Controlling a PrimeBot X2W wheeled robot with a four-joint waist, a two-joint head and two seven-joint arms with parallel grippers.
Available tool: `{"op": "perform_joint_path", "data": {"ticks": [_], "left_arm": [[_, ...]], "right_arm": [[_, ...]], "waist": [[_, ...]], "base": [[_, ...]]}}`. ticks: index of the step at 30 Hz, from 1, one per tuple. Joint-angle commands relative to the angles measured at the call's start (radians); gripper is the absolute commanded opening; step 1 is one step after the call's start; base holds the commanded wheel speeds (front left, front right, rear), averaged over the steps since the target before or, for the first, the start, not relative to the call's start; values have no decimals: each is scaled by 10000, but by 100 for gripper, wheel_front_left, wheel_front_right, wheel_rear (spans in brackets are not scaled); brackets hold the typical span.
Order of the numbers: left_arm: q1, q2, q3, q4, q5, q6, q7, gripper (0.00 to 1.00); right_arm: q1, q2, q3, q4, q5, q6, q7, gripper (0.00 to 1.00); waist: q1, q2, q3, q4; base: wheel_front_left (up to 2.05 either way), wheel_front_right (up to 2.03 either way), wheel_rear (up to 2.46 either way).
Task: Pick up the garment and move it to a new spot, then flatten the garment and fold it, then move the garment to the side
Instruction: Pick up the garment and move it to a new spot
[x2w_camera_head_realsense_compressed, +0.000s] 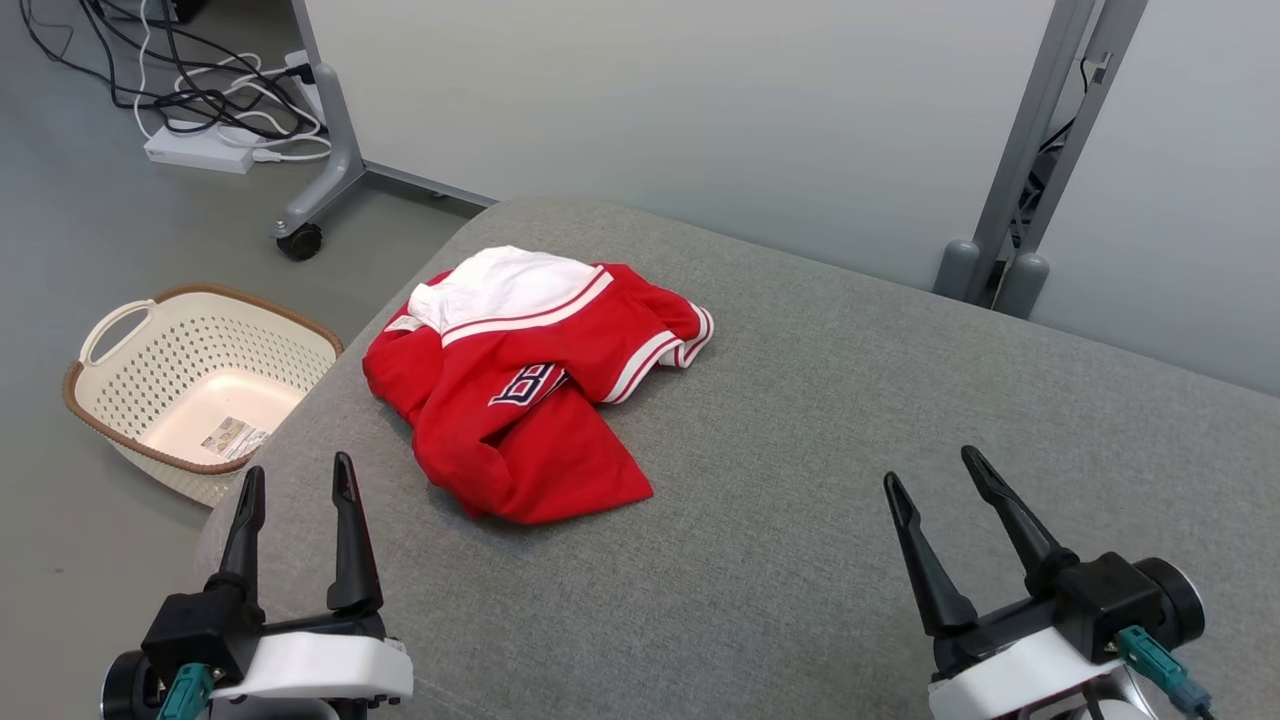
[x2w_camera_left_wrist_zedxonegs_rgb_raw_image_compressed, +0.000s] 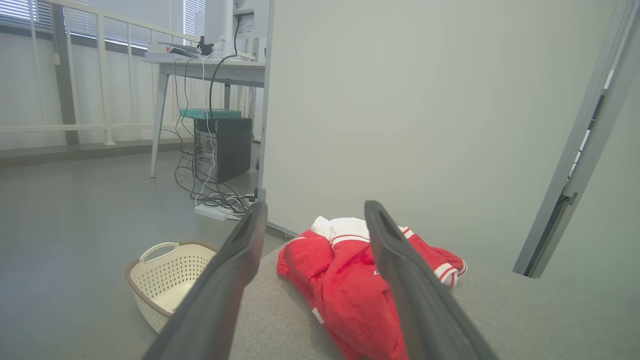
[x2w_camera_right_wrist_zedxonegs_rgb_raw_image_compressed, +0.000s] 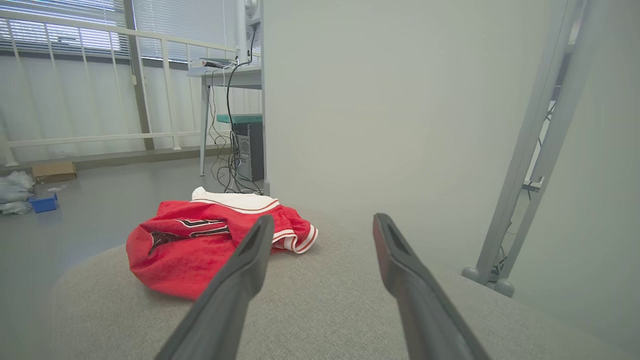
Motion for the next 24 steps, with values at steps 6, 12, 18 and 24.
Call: {"op": "perform_joint_path", "data": {"ticks": [6,12,18,24], "left_arm": [[51,41,114,-167,-76,107,-28,100],[61,42,178,-182,-70,138,-28,100],[-355,40,396,-69,-377,-1,-28,100],[-1352,39,1001,364,-201,-519,-27,100]], "right_arm": [[-196,-192,252,100,127,-3,-24,100],[-187,-270,299,133,184,-3,-24,100],[69,-306,152,69,184,-3,-24,100],[-63,-496,172,-337,7,-3,-24,100]], "waist": [[-1,0,58,40],[-1,0,17,5],[-1,0,34,10],[-1,0,708,-155]], "base": [[0,0,0],[0,0,0],[0,0,0],[0,0,0]]}}
